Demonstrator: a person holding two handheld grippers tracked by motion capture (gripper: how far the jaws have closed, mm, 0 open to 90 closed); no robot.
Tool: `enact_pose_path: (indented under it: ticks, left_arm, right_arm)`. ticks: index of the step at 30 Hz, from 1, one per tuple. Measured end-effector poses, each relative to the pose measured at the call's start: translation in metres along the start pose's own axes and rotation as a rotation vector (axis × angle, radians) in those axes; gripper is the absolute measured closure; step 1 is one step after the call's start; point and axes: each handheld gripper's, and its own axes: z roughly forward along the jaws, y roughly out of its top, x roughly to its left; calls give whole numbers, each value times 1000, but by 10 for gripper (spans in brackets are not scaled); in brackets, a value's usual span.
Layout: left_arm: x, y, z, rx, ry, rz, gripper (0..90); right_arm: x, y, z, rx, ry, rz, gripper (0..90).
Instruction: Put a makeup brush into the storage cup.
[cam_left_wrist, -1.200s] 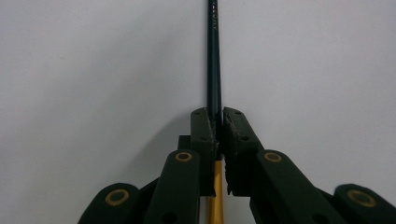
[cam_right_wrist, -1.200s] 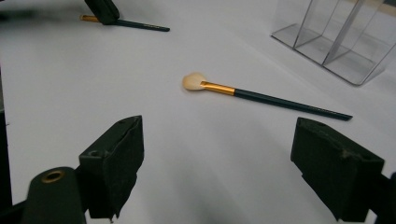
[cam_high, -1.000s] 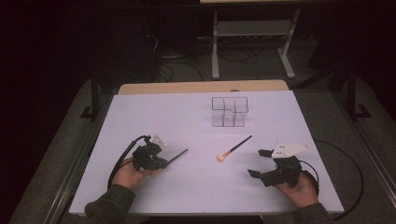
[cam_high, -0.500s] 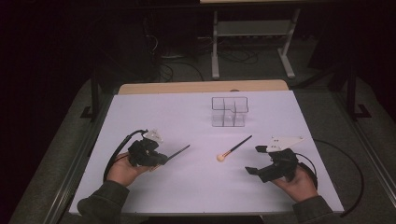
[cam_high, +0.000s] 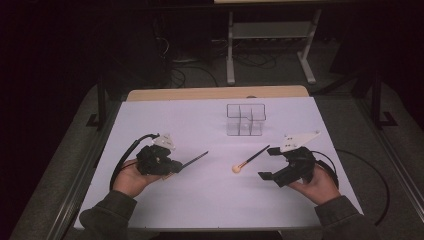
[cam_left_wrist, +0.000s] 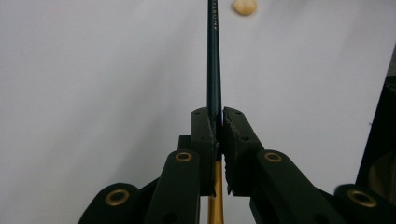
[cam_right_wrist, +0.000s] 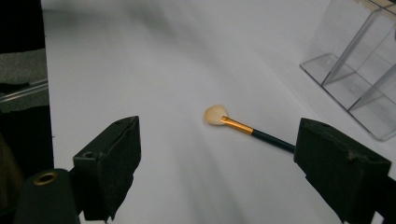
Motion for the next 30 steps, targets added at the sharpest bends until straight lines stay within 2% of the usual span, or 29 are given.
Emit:
enact_pose_path:
  ticks: [5,7,8,12,14,19,24,25,27,30]
  left_arm:
    - [-3,6,-2,-1,-8,28,834]
    - [-6,8,-3,-24,-6,19,834]
    - [-5,10,-4,-11,-7,40,834]
    - [-9,14,-4,-26,-16,32,834]
    - [-10,17,-4,-21,-16,51,834]
    - [-14,25,1,-24,-28,62,834]
    - [-21,35,7,-10,-44,93,834]
    - [-21,37,7,5,-46,115,834]
    - [-24,39,9,-9,-52,111,834]
    - [-28,44,11,0,-59,134,834]
  right_arm:
    - [1,16,1,23,20,-40,142]
    - [2,18,1,28,21,-49,143]
    - [2,20,1,29,26,-59,144]
    - [2,29,3,29,39,-84,145]
    - [3,33,5,31,50,-89,145]
    - [5,45,9,45,60,-120,152]
    - [6,58,17,71,81,-162,175]
    - [6,60,18,69,89,-164,180]
    - [6,63,20,74,97,-171,185]
    - [5,68,23,92,106,-189,195]
